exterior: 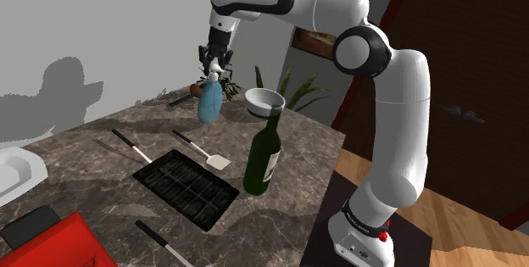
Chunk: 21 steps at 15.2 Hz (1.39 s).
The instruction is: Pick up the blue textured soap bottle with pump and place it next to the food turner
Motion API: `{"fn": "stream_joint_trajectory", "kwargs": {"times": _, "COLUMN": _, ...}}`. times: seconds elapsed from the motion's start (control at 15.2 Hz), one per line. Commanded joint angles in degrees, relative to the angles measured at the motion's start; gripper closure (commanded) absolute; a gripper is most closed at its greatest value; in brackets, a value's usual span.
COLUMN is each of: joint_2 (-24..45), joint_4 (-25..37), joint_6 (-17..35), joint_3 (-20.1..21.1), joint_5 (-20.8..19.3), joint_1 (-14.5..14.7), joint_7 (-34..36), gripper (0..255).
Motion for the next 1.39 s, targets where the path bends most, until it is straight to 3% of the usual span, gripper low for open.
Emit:
{"fn": "stream_joint_trajectory", "kwargs": {"times": 0.0, "joint_2": 0.33, "joint_4": 2.12, "joint_6": -1.74, "joint_3": 0.03, "joint_5": -0.06, "joint_1": 0.09, "joint_7": 0.30, "gripper": 255}}
{"fn": "stream_joint_trajectory", "kwargs": {"times": 0.59, "joint_2": 2.28, "joint_4": 12.01, "joint_6": -9.63, "joint_3": 0.08, "joint_5": -0.27, "joint_1": 0.19, "joint_7": 1.24, "gripper": 255}}
{"fn": "stream_joint_trajectory", "kwargs": {"times": 0.92, "joint_2": -10.42, "joint_4": -2.82, "joint_6": -7.25, "joint_3": 0.70, "joint_5": 0.35, "joint_1": 1.04, "joint_7": 2.78, "gripper": 255}}
{"fn": "stream_joint_trajectory", "kwargs": {"times": 1.32, "joint_2": -22.62, "joint_4": -14.11, "joint_6": -7.81, "joint_3": 1.71, "joint_5": 1.19, "joint_1": 2.22, "joint_7": 5.21, "gripper": 255}}
